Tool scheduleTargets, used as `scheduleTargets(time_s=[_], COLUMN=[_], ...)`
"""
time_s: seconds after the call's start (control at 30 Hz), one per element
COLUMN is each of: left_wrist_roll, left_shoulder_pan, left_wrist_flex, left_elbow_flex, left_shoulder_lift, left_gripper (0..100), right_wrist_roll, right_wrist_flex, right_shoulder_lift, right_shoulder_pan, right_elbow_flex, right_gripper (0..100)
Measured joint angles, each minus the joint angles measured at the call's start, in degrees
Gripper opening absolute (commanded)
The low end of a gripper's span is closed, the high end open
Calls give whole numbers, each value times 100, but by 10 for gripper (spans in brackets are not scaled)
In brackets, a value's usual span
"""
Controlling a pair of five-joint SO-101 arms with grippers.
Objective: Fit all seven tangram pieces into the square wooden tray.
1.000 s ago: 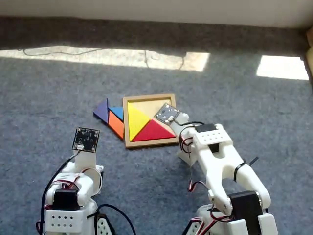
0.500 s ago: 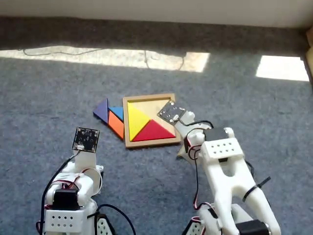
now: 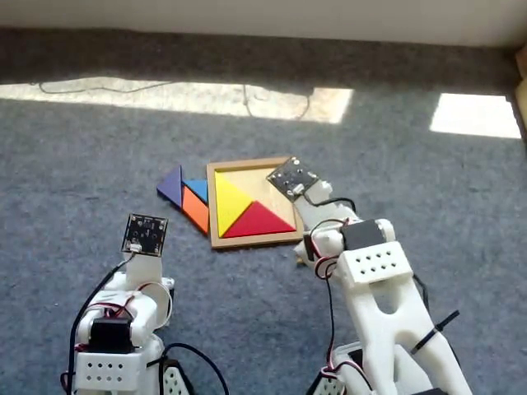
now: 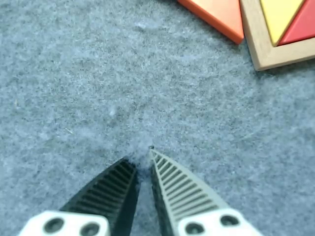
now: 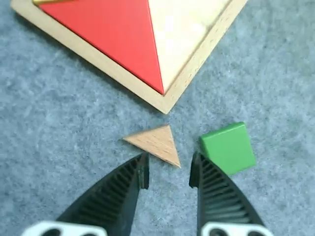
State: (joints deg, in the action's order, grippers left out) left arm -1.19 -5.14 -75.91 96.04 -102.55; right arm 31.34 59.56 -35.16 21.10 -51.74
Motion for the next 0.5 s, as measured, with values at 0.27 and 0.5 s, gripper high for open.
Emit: scheduleTargets(time_s=[0.27,0.5], left_wrist_roll=[0,0], left_shoulder_pan=[0,0], left_wrist_flex=[0,0], left_elbow_flex=[0,0], left_shoulder_lift=[0,0], left_gripper=[6,6], right_wrist_roll=[35,897], right_wrist_flex=[0,-9], right_shoulder_lift=[1415,2233], right_shoulder_pan=[273,387], right_elbow_flex=[97,712], right_gripper=[315,314])
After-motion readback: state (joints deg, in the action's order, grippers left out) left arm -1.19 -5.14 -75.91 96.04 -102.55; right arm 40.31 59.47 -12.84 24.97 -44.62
